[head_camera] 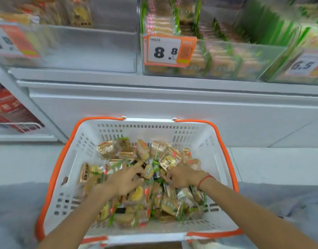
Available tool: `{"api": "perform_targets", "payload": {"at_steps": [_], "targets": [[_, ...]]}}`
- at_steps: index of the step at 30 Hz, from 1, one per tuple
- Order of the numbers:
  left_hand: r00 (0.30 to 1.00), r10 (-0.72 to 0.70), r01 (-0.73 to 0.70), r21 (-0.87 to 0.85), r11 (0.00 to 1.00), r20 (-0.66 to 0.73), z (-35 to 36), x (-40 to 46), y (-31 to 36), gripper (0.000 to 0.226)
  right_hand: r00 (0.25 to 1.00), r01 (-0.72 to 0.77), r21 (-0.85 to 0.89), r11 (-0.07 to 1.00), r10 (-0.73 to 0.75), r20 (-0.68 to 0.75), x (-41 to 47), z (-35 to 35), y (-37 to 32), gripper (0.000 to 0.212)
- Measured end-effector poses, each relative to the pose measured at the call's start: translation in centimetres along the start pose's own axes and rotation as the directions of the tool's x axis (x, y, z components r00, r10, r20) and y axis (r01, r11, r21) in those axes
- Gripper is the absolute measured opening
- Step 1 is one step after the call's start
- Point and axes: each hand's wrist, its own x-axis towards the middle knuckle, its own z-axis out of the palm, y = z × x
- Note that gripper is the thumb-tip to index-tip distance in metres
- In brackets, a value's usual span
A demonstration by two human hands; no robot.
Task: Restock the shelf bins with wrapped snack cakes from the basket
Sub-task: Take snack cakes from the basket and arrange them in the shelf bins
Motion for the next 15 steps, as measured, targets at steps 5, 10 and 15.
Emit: {"api": "perform_targets", "payload": {"at_steps": [5, 10, 15], "targets": [[0.999, 0.012, -0.016, 0.135, 0.991, 0.033, 3.4, 0.2, -0.4, 0.061, 0.98, 0.006, -0.178, 0.984, 0.03, 0.197, -0.3, 4.2, -0.3, 0.042], [1.0, 0.012, -0.017, 0.227, 0.974, 0.026, 3.3, 1.0, -0.7, 0.055, 0.988, 0.02, -0.153, 0.988, 0.004, 0.157, 0.3, 5.3, -0.3, 0.032], [0.999, 0.008, -0.012, 0.106, 0.994, 0.045, 2.5, 1.0, -0.5, 0.053, 0.995, 0.004, 0.18, 0.984, -0.022, 0.098, 0.7, 1.7, 0.5, 0.03]]}}
